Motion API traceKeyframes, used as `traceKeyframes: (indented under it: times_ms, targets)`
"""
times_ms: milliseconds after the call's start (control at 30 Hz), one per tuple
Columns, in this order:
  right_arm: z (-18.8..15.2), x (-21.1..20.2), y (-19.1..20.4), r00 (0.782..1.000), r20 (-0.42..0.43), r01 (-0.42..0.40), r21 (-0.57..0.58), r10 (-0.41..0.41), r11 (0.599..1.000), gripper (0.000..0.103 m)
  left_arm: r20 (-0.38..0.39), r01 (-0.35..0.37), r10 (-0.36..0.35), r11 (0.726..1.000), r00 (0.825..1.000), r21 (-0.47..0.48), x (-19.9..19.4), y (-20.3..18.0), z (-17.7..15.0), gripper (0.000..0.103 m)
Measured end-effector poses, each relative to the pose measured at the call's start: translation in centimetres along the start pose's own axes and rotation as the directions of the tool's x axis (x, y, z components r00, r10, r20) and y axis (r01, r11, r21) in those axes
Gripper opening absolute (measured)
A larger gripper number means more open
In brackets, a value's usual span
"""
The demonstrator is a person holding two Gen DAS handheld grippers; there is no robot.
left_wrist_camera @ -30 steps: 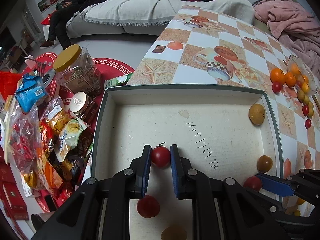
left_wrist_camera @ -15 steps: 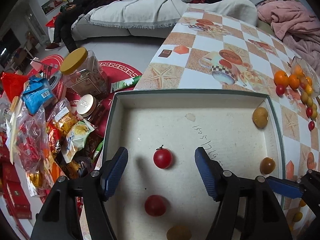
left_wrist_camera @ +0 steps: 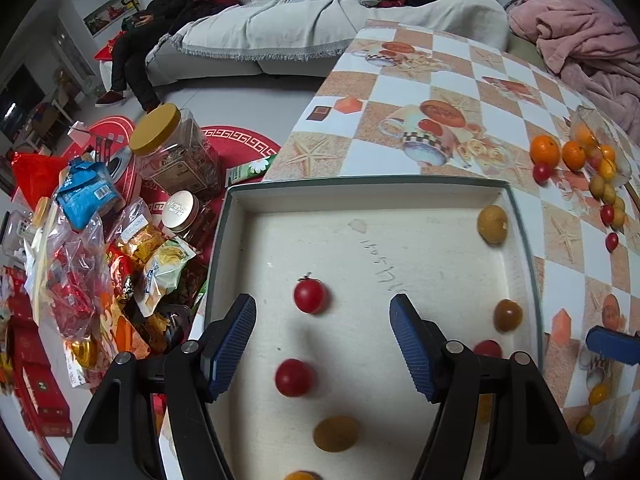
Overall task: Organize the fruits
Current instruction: 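Move both open tools back over the fruits on the table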
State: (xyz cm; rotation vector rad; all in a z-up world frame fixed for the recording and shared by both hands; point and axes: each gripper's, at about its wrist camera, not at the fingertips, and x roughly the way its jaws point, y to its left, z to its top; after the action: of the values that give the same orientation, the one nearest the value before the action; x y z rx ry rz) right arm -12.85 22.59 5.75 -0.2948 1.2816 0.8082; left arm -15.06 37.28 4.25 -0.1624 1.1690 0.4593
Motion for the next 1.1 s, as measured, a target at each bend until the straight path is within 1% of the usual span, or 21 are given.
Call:
traceKeyframes:
  times_ms: [300, 733, 900, 1100]
  targets:
    - [-1.7, -2.1, -4.4, 0.998, 0.01, 0.065, 0.093, -0.066, 0.994, 0.087, 0.023, 0.043, -0.045, 0.998, 0.999, 0.054, -2.4, -4.2, 0.0, 0.071]
    - [-3.9, -4.2, -9.8, 0.996, 0.026, 0.078, 0.194, -0.084, 0.978, 0.087, 0.036, 0.097, -0.104, 0.983, 0.994, 0.157, -4.2, -11.1, 0.6, 0.071]
    - [-5.0, -4.8, -13.0, 0.993, 0.026, 0.103, 0.252, -0.113, 0.962, 0.087, 0.029, 0.123, -0.131, 0.974, 0.991, 0.19, -4.4, -13.9, 1.1, 0.071]
    - [-6.5, -5.4, -18.0, 0.984, 0.011, 0.166, 0.331, -0.18, 0.929, 0.087, 0.016, 0.161, -0.168, 0.966, 0.986, 0.203, -3.9, -16.8, 1.8, 0.071]
